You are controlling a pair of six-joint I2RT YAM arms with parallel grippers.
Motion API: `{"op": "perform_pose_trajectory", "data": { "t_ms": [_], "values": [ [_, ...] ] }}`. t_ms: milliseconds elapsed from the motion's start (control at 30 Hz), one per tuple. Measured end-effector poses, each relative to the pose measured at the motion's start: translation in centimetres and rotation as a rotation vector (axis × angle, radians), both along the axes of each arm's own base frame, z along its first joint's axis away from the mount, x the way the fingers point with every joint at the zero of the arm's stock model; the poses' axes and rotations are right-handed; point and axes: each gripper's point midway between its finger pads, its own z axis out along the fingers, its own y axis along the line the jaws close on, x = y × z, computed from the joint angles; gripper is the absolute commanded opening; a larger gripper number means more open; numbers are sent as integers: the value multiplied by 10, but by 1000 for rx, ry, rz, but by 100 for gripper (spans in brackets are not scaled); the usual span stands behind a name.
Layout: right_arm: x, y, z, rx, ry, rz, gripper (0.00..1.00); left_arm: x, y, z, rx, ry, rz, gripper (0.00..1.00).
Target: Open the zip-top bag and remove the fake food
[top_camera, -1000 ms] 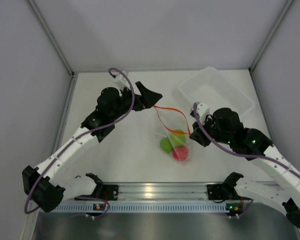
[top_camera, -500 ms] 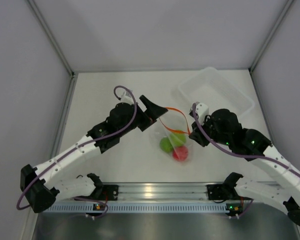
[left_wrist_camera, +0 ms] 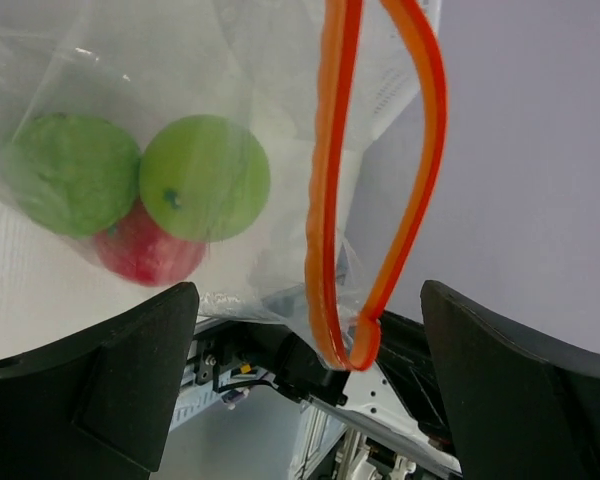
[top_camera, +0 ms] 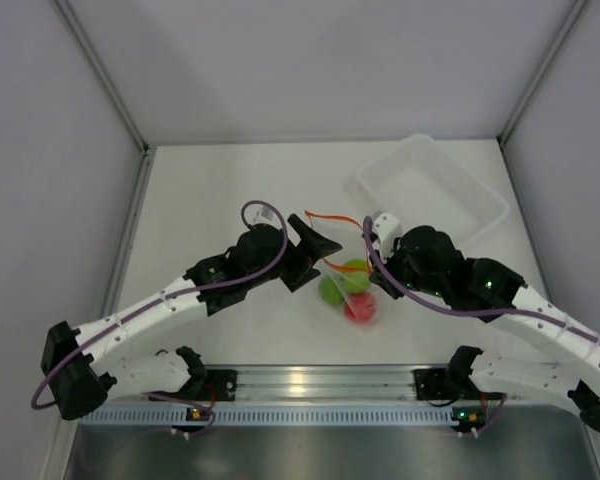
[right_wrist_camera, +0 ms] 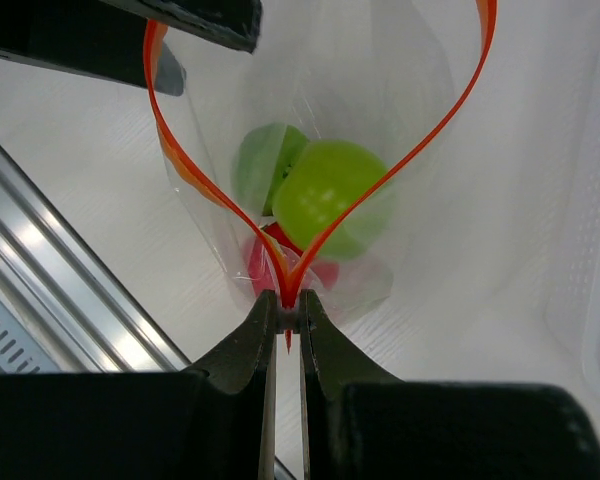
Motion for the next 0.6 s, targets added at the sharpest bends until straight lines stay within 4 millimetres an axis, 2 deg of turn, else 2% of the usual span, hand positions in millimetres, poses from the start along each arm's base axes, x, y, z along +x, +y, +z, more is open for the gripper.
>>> {"op": "perform_pose_trajectory", "data": {
  "t_ms": [200,267,500,600],
  "values": [
    [-7,11,2,1,-19,27,0,-1,-6,-33,103,55,-18,99],
    [-6,12,2,4,-24,24,0,0,-2,-36,148,44,-13,99],
    [-3,10,11,29,-59,5,0,7,11,5,162,-72,17,99],
    [-2,11,9,31,-59,3,0,5,22,13,191,-107,27,99]
  ]
}}
